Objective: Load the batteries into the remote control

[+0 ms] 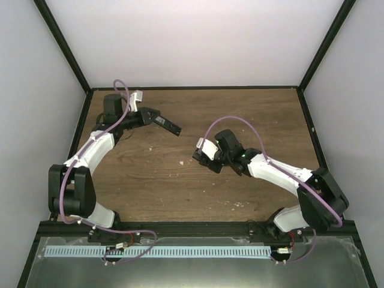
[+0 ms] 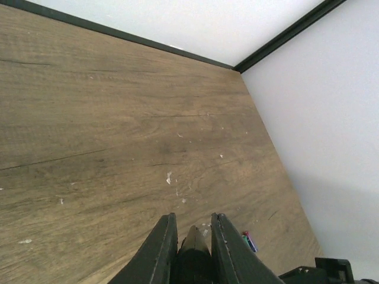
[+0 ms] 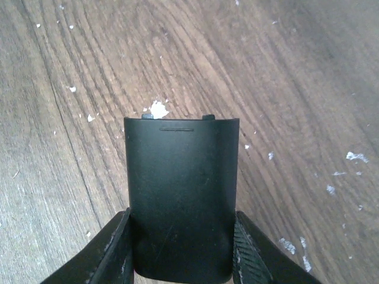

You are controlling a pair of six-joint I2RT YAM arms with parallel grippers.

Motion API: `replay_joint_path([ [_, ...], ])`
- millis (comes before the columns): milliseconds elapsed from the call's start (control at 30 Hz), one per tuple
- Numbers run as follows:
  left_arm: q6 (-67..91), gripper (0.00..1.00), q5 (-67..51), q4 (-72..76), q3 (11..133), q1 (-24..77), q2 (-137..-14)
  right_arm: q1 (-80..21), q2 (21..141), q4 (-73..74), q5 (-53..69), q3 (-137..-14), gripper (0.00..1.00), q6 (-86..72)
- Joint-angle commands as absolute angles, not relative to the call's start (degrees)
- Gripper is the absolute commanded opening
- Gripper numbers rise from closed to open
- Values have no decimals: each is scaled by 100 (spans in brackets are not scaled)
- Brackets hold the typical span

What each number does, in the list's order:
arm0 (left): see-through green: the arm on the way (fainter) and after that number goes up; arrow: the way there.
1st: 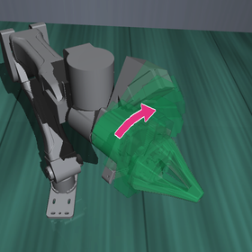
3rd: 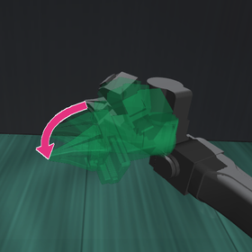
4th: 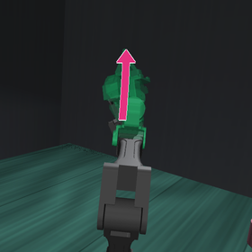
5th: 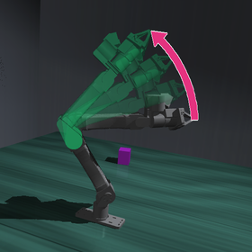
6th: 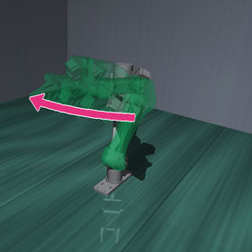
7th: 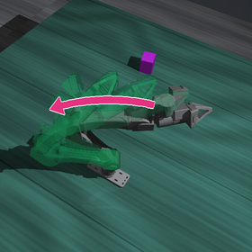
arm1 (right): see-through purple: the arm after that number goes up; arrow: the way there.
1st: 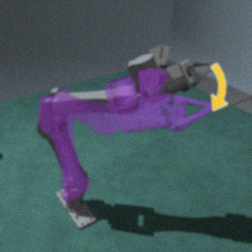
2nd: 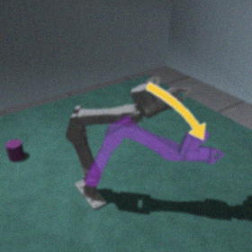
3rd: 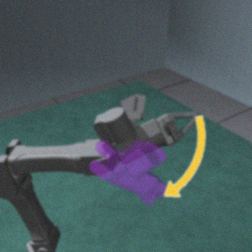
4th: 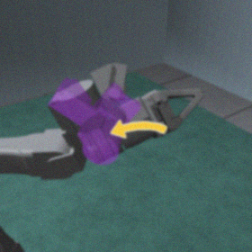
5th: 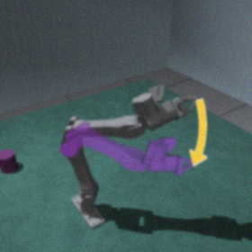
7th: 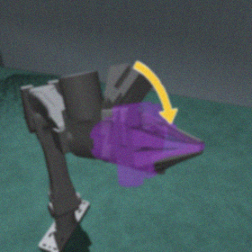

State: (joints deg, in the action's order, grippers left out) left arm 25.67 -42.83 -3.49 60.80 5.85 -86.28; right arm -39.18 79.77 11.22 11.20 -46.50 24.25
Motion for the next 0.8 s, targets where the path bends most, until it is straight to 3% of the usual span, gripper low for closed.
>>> replay_joint_path([
  [0,2515,0,-4203,-129,6063,626,-8438,-3911,8082,1334,978,-4735,33,2441],
  [467,2182,0,-5057,-210,5586,703,-8371,-1972,8937,2192,130,-5786,34,928],
  [767,1988,0,-5339,-252,5042,1414,-8189,-786,9625,2889,-10,-5973,36,213],
])
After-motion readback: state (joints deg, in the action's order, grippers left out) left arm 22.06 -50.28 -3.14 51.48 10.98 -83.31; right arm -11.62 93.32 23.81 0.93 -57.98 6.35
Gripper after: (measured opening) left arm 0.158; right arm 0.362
